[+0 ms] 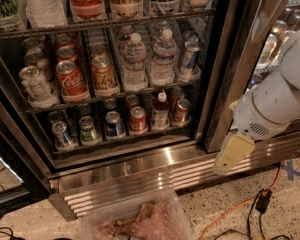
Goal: Pick coke can from bottom shelf of fridge
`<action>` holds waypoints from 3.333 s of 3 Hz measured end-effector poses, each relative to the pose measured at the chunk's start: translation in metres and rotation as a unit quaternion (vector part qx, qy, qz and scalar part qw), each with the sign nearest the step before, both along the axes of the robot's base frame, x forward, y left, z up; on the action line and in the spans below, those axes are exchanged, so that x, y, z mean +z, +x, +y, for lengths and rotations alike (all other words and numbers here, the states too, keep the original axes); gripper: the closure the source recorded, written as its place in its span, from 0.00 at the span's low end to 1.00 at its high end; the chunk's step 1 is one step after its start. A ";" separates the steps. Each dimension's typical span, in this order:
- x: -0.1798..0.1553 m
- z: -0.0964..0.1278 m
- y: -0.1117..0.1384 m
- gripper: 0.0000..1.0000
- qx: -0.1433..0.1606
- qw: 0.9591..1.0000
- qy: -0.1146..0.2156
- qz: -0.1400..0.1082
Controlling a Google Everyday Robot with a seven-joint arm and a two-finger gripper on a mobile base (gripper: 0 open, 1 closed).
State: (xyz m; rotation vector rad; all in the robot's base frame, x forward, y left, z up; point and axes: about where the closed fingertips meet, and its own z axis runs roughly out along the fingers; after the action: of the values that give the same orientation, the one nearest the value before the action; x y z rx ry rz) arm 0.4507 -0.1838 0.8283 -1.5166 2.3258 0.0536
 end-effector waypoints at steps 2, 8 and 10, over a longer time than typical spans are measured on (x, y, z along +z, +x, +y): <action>-0.035 0.009 0.011 0.00 0.004 1.000 -0.012 0.009; -0.187 0.059 0.044 0.00 -0.162 0.977 0.139 -0.009; -0.187 0.105 0.080 0.00 -0.181 0.941 0.273 -0.078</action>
Offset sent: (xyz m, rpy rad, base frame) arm 0.0222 0.0175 -0.0710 -0.0432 0.0388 0.0158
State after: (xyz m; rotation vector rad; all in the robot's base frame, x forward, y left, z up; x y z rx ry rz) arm 0.5307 -0.0788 0.6417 -0.7850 2.1741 0.4275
